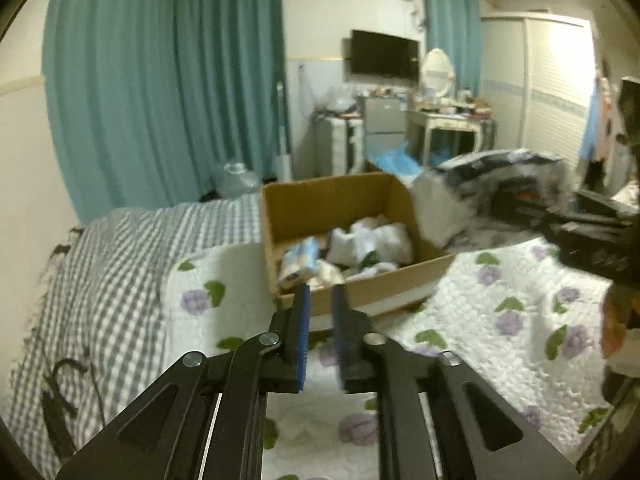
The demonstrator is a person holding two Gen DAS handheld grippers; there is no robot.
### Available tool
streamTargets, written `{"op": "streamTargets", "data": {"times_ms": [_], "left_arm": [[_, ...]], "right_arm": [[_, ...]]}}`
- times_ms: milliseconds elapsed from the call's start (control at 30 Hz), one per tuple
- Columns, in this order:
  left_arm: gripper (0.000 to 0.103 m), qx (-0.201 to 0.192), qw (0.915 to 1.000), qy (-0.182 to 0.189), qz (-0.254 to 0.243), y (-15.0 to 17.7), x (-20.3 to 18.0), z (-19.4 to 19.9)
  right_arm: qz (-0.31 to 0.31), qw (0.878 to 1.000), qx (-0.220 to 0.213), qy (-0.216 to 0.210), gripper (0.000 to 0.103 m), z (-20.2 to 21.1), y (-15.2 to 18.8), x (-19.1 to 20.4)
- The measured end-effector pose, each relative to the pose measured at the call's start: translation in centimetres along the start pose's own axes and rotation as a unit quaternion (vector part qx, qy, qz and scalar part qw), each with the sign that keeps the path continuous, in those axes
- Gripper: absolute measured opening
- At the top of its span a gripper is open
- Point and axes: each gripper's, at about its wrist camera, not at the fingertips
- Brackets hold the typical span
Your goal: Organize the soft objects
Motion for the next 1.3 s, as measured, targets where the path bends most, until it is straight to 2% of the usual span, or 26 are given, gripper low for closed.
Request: {"op": "streamTargets", "data": {"times_ms": [67,100,167,233,333,433,500,567,633,700,800,1000,1167,1300], "left_arm": [[0.016,0.03,0.999,-0.032,-0.009,1.3,-0.3,-1.4],[0.021,0.045,0.9979,-0.044,-0.012,2.2,-0.4,-2.0],[0.034,0.082,0.995,-0.056,-0.007,4.6,-0.3,-3.8],[0.057,0.105,0.9926,-0.061,0.005,6.5,-0.2,-4.9],[0.06,0.135,0.9887,-0.059,0.025,8.8,0.1,-6.5],[0.06,0.171,0.9833,-0.059,0.017,10.4,-0.5,-9.0],[0.061,0.196,0.9797,-0.035,0.022,11.0,-0.8,-10.4],[0.062,0.214,0.9758,-0.028,0.034,11.6,-0.7,-11.5],[0.051,0.206,0.9778,-0.022,0.032,11.6,-1.0,-11.3],[0.034,0.197,0.98,-0.009,0.025,11.7,-1.6,-10.6],[0.029,0.179,0.9836,-0.019,0.007,11.4,-2.4,-9.5],[0.029,0.118,0.9927,-0.026,-0.001,8.5,-2.8,-5.7],[0.029,0.059,0.998,-0.016,0.013,3.2,-2.6,-3.3],[0.029,0.035,0.9992,-0.015,0.015,-0.4,-2.8,-3.9]], "right_arm": [[-0.008,1.0,0.007,-0.007,0.074,-0.6,0.7,-0.4],[-0.012,1.0,0.014,-0.009,0.074,-1.1,1.1,-0.6],[-0.022,0.999,0.029,-0.011,0.074,-2.3,2.1,-0.9],[-0.031,0.999,0.04,-0.014,0.074,-3.2,2.8,-1.2],[-0.031,0.998,0.047,-0.013,0.074,-3.9,3.4,-1.1],[-0.03,0.998,0.045,-0.011,0.074,-4.0,3.6,-1.2],[-0.031,0.998,0.045,-0.011,0.074,-4.0,3.7,-1.3],[-0.032,0.998,0.045,-0.01,0.074,-4.1,3.7,-1.2],[-0.03,0.998,0.045,-0.009,0.074,-4.0,3.7,-1.1],[-0.029,0.999,0.045,-0.009,0.074,-4.0,3.7,-1.1],[-0.024,0.999,0.044,-0.01,0.074,-3.7,3.6,-0.9],[-0.024,0.999,0.026,-0.017,0.074,-3.2,2.7,-1.1],[-0.014,1.0,0.0,-0.019,0.074,-3.4,0.5,-1.5],[-0.001,1.0,-0.022,-0.014,0.074,-4.2,-1.7,-1.8]]}}
Point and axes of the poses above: each gripper's, at about its wrist camera, not at the fingertips, and z roughly against the way its jaws point, x to its left, y to its underside, and after that the axes turned 14 degrees about -y, right-handed
